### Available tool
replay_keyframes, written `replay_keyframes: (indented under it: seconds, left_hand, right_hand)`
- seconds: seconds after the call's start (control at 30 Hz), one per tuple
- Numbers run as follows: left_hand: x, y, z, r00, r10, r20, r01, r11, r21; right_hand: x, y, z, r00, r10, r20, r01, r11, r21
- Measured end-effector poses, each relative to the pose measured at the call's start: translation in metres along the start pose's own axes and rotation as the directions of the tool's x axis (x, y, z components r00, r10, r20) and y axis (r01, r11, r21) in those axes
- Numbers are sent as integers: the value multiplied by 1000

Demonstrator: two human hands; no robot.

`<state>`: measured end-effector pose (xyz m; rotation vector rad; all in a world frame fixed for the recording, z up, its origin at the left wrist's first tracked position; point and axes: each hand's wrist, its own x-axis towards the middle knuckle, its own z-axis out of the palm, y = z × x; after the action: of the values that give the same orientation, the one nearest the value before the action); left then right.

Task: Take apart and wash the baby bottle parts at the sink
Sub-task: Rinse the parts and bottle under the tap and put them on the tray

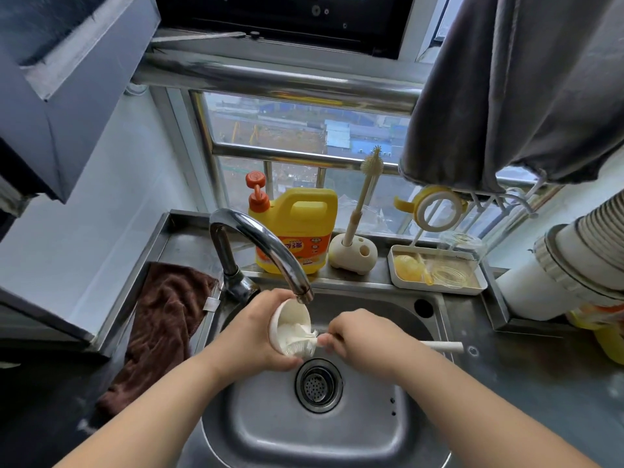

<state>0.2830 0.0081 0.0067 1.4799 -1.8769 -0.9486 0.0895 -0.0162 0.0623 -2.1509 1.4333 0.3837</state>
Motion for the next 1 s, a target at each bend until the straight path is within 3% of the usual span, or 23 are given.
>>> replay_keyframes:
  seconds: [0.1,0.17,0.23,0.33,0.53,0.77,0.87,0.93,0.97,1.0]
  left_hand:
    - [1,1,4,996,13,-89,-12,1000,12]
    - [3,1,7,994,38,-98,-34,999,39]
    - [1,1,12,996,39,-85,-34,997,64]
    - [-10,-3,16,999,-32,-4,32,999,31]
    - [-6,7,1,974,-111,199,120,992,-31]
    - [11,10,-21,960,-128,250,137,990,-18]
    - [11,15,-18,949,-131,286,148,988,-40]
    - [12,15,-14,945,-125,301,151,986,-64]
    - [12,15,-13,944,-123,305,154,985,-78]
    - [13,15,-13,946,-119,301,152,984,-90]
  right_hand:
    - [7,-2,-7,996,72,-58,-65,992,108]
    - [9,-9,-3,996,83,-29,-80,994,80]
    - [6,-7,4,997,69,-24,-63,981,181]
    - [3,-1,2,995,99,4,-91,898,430]
    - [-5,1,4,994,46,102,-92,849,520]
    - [-13,0,-3,997,-15,76,-15,925,379]
    - [-10,3,-8,1000,-15,-19,15,999,30]
    - [-5,4,-11,970,-97,-221,41,969,-245]
    - [-1,5,-12,920,-192,-342,52,924,-378]
    - [-2,4,-14,916,-210,-342,49,904,-425]
